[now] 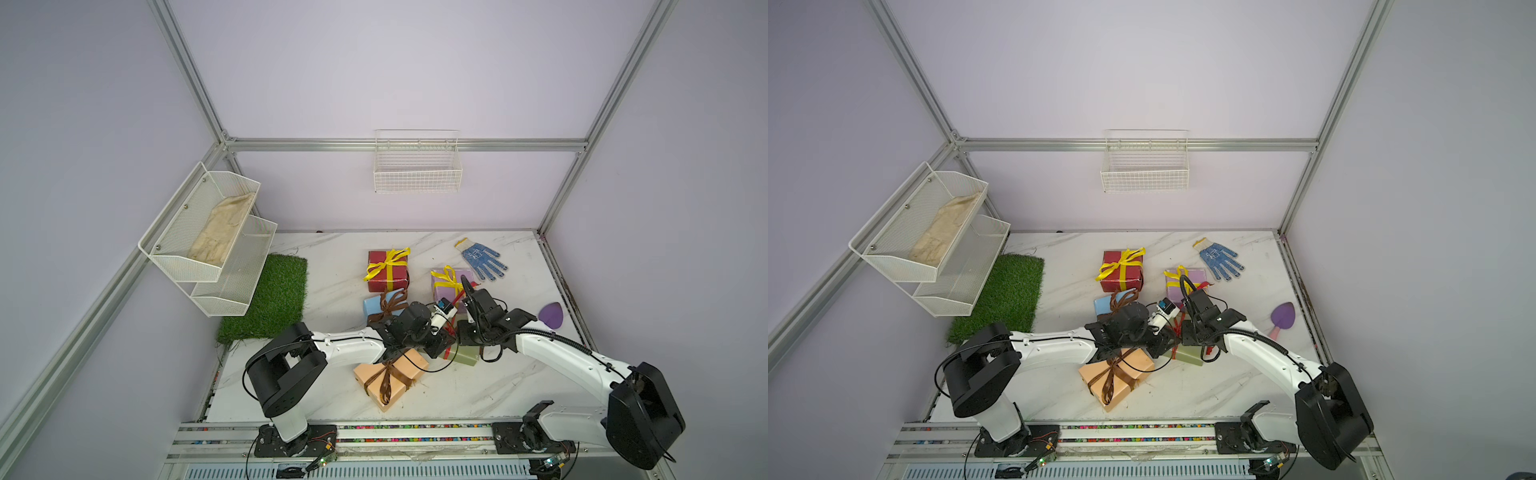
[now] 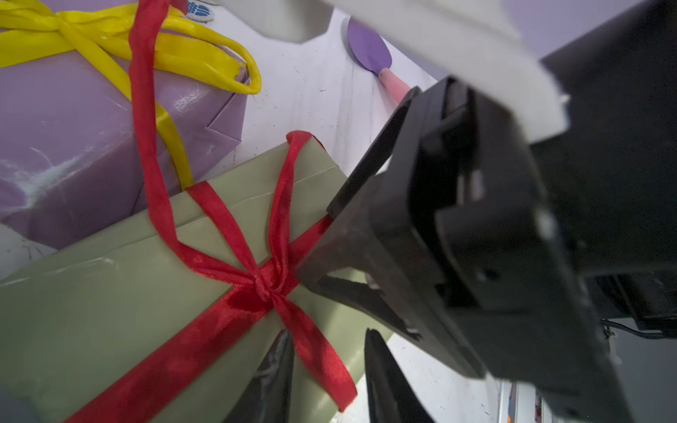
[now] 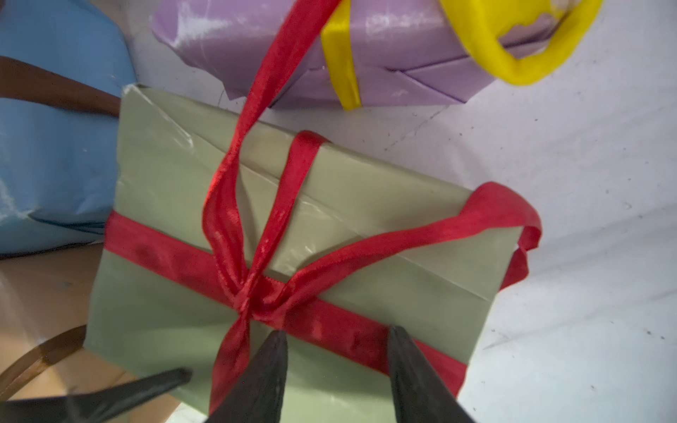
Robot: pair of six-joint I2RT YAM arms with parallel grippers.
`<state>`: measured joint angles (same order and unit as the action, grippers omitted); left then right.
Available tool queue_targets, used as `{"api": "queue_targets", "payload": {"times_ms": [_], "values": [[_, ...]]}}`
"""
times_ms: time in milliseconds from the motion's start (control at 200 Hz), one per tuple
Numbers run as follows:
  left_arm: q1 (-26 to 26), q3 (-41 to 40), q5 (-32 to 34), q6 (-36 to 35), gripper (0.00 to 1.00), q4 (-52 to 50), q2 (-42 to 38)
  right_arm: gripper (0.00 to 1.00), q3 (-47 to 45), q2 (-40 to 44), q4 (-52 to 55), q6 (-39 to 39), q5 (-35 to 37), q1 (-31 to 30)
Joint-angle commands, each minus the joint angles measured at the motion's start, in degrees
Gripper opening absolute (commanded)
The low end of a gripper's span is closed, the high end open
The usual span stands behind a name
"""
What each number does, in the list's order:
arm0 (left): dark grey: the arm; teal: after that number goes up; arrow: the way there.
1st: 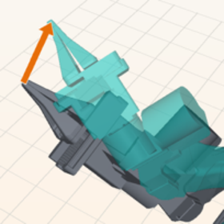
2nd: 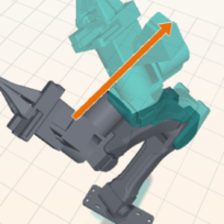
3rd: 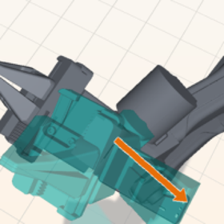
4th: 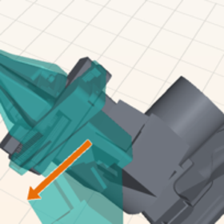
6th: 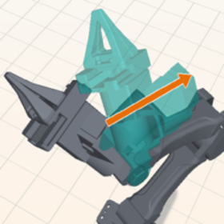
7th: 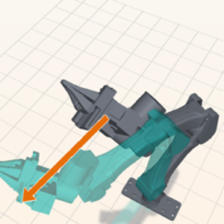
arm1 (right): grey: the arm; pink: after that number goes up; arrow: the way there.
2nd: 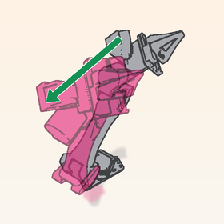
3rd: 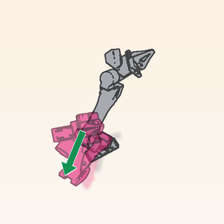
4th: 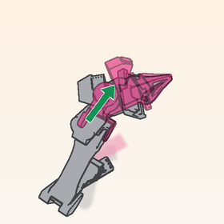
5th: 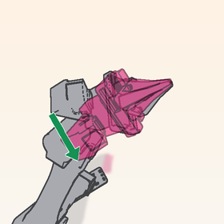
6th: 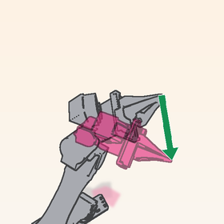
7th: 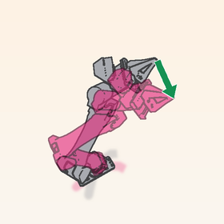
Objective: Untie the ribbon bows on the gift boxes
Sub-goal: Untie the ribbon from the gift box.
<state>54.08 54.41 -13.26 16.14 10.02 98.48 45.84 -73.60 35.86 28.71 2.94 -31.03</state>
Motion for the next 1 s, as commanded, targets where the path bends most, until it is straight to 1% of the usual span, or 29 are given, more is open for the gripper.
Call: {"api": "queue_targets", "payload": {"times_ms": [0,75,140,230,540,730,940,995], "values": [[0.2,3.2,3.6,1.7,0.34,0.2,1.1,0.47,-2.2,0.0,-1.3,1.9,-1.4,-0.3],[0.4,3.2,5.0,2.0,0.34,0.1,1.4,0.47,-2.4,0.5,-1.4,2.1,-1.2,-0.3],[0.4,3.1,6.0,2.4,0.37,0.0,1.6,0.46,-2.6,0.8,-1.3,2.2,-1.1,-0.3],[0.4,3.2,6.3,2.6,0.38,0.1,2.2,0.46,-2.9,1.3,-1.3,2.4,-0.8,-0.3],[1.1,4.7,3.2,2.2,0.37,0.1,4.0,0.45,-3.7,1.9,-1.3,2.8,-0.4,-0.2],[1.4,4.8,3.6,2.2,0.31,0.0,4.6,0.44,-4.0,2.5,-1.3,3.2,-0.1,-0.2],[1.5,3.9,4.7,2.8,0.17,-0.3,4.3,0.44,-4.6,2.7,-1.4,3.3,0.4,0.0],[1.5,3.6,4.7,2.9,0.12,-0.3,4.0,0.44,-4.8,2.5,-1.7,3.3,0.4,0.1]]}}
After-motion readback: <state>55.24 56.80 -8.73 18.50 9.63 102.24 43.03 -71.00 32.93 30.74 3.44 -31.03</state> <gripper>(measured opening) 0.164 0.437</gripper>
